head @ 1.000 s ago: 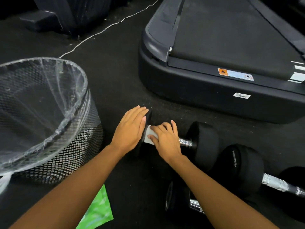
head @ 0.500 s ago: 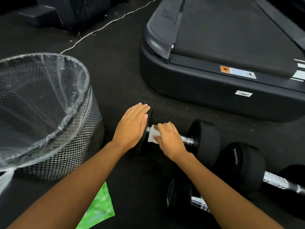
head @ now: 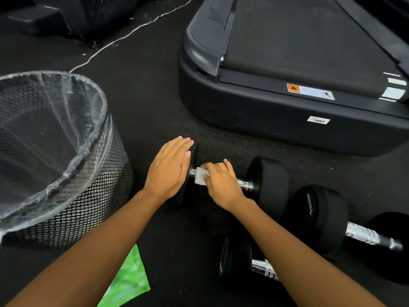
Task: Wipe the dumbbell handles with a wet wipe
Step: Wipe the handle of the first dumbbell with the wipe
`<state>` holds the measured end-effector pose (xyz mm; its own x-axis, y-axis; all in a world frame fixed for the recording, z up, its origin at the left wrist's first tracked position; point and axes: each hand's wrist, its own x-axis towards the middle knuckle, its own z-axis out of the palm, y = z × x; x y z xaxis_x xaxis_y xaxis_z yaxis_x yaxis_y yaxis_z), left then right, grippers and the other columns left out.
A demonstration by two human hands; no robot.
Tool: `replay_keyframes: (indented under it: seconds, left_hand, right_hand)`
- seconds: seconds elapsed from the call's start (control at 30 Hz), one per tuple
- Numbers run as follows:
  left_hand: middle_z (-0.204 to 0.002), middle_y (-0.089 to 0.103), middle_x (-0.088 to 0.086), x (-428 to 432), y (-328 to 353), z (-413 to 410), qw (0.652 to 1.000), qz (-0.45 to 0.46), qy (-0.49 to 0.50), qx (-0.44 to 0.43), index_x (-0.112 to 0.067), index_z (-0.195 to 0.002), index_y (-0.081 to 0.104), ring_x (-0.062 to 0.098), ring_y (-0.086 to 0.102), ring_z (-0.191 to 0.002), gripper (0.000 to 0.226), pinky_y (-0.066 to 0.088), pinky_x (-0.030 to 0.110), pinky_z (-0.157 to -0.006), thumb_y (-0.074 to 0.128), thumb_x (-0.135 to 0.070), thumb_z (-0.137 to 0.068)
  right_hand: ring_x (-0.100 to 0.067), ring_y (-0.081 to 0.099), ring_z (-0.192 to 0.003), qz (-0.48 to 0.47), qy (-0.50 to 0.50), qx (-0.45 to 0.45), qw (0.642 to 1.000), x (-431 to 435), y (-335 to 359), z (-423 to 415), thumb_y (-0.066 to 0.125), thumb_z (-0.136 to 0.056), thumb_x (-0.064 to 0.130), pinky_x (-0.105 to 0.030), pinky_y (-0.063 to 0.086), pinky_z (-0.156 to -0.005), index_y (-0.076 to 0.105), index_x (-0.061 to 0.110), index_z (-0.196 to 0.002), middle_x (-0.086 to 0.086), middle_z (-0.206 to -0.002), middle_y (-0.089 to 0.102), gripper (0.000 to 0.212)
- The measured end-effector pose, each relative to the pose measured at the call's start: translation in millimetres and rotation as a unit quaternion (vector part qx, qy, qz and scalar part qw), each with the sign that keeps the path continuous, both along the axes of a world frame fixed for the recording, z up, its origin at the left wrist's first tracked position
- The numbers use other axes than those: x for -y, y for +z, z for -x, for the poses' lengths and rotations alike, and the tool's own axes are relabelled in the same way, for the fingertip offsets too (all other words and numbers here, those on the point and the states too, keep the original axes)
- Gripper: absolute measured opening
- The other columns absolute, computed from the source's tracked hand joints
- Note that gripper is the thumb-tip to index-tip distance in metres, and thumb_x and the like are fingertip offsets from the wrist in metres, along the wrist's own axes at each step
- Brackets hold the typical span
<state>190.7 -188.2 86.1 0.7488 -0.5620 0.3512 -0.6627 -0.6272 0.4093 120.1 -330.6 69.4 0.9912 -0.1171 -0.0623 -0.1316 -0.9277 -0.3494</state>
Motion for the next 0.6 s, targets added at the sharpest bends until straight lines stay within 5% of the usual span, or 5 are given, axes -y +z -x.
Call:
replay_keyframes:
  seconds: [0.23,0.4,0.6]
  left_hand:
    - [-0.133,0.053,0.006,1.1,-1.7,-0.9,1.0,0.005,-0.001,0.007,-0.008,-0.13,0.051,0.017,0.04,-0.131,0.05,0.018,0.023,-0.109,0.023,-0.03,-0.096]
    - [-0.133,0.053,0.005,0.9,-2.8,-1.3,1.0,0.002,0.0,0.009,-0.009,-0.13,0.051,0.016,0.039,-0.131,0.05,0.018,0.022,-0.109,0.023,-0.03,-0.096]
    - [-0.134,0.053,0.004,1.2,-4.2,-2.0,1.0,0.012,-0.002,0.006,-0.009,-0.131,0.051,0.015,0.039,-0.131,0.05,0.02,0.024,-0.11,0.023,-0.031,-0.096]
  right_hand:
    - [-0.031,0.045,-0.118,0.06,-0.01,-0.105,0.993,3.9,5.3,-22.2,0.031,-0.099,0.023,-0.043,0.014,-0.112,0.054,0.008,-0.117,-0.012,-0.116,0.062,0.033]
    - [-0.028,0.049,-0.115,-0.022,0.021,-0.058,0.998,2.6,1.3,-20.5,0.035,-0.099,0.02,-0.036,0.023,-0.108,0.05,0.011,-0.125,-0.012,-0.117,0.061,0.032]
    - [-0.029,0.053,-0.111,-0.04,-0.011,-0.134,0.99,30.2,12.0,-11.3,0.03,-0.098,0.022,-0.036,0.03,-0.102,0.054,0.009,-0.121,-0.014,-0.116,0.061,0.035]
